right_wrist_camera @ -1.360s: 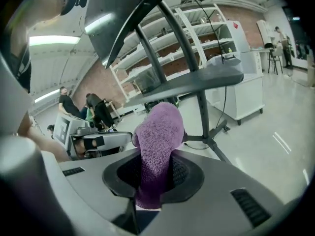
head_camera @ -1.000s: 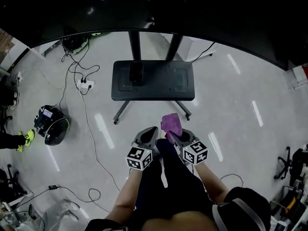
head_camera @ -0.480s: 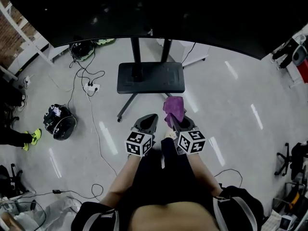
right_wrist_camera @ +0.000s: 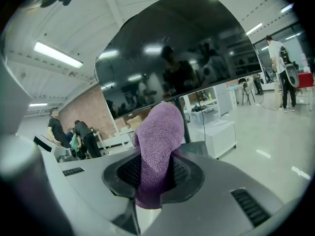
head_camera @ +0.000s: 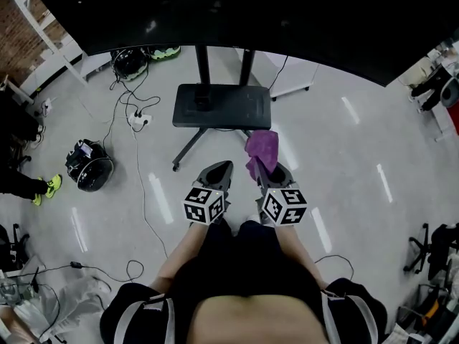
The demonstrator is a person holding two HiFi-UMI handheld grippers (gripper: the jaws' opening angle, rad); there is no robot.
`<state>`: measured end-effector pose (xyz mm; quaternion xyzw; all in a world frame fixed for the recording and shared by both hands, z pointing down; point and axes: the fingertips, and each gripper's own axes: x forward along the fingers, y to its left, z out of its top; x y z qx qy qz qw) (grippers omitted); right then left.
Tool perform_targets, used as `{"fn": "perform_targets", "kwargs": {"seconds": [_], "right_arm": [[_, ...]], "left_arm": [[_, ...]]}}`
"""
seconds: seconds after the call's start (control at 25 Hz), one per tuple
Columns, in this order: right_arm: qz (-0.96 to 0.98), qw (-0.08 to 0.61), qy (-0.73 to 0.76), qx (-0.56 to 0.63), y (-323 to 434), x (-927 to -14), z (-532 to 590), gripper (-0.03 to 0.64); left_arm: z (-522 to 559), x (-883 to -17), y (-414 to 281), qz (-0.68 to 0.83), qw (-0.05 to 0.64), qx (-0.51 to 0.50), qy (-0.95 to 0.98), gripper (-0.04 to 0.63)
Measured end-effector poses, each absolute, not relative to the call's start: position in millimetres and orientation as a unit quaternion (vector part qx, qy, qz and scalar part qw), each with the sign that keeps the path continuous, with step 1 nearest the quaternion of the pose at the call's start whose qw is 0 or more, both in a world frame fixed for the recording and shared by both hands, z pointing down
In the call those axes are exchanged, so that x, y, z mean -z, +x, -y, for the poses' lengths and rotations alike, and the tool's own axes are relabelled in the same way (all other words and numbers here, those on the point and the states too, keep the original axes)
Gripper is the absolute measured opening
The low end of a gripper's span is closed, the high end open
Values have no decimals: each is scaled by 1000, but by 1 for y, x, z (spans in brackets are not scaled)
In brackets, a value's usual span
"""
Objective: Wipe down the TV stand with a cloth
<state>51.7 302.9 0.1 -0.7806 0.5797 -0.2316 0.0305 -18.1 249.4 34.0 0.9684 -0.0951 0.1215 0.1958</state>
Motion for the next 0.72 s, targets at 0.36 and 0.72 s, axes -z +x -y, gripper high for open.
{"fn": "perform_targets", "kwargs": {"seconds": [0.36, 0.72], "right_arm": [[-593, 27, -774, 219, 92, 8, -338, 89], [-611, 27, -751, 248, 100, -30, -382, 89]], "left_arm": [[-288, -30, 16, 105, 186, -128, 969, 6], [-340, -70, 28, 129, 213, -150, 957, 6]]}}
